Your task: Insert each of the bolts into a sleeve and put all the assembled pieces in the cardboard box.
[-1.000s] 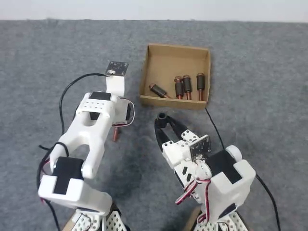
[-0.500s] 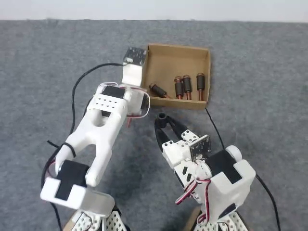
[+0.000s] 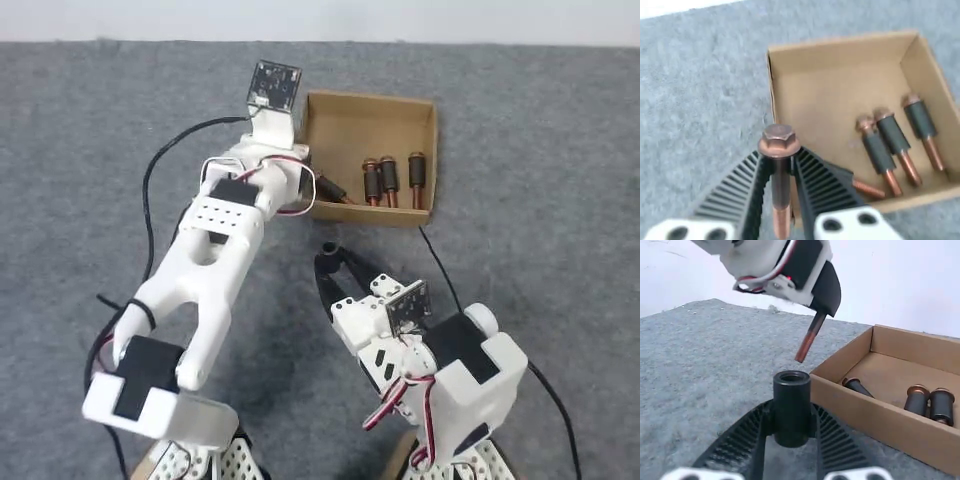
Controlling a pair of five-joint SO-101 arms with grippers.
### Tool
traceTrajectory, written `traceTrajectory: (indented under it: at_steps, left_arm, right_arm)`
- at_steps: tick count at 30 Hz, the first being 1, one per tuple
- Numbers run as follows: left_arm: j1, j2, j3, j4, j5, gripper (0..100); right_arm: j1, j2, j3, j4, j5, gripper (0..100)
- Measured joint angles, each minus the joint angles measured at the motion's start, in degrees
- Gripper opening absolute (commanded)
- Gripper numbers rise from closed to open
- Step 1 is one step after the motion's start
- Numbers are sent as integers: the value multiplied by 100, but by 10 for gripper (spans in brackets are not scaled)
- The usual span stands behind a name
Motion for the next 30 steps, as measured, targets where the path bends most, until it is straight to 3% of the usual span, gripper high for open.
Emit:
traceTrajectory:
  at_steps: [8,11,14,22,30]
  left_arm:
    - [158,-765,1556,-1890,1090,12]
    - [229,-1222,2277,-2804,1266,12]
    - [325,-1644,2822,-3165,1310,12]
    - [677,-2637,3499,-3130,1319,12]
    - [677,-4334,3516,-1530,1327,12]
  right_arm:
    - [-132,0,0,0,0,6]
    - [-158,0,0,0,0,6]
    - [-167,0,0,0,0,6]
    - [-167,0,0,0,0,6]
    - [-167,0,0,0,0,6]
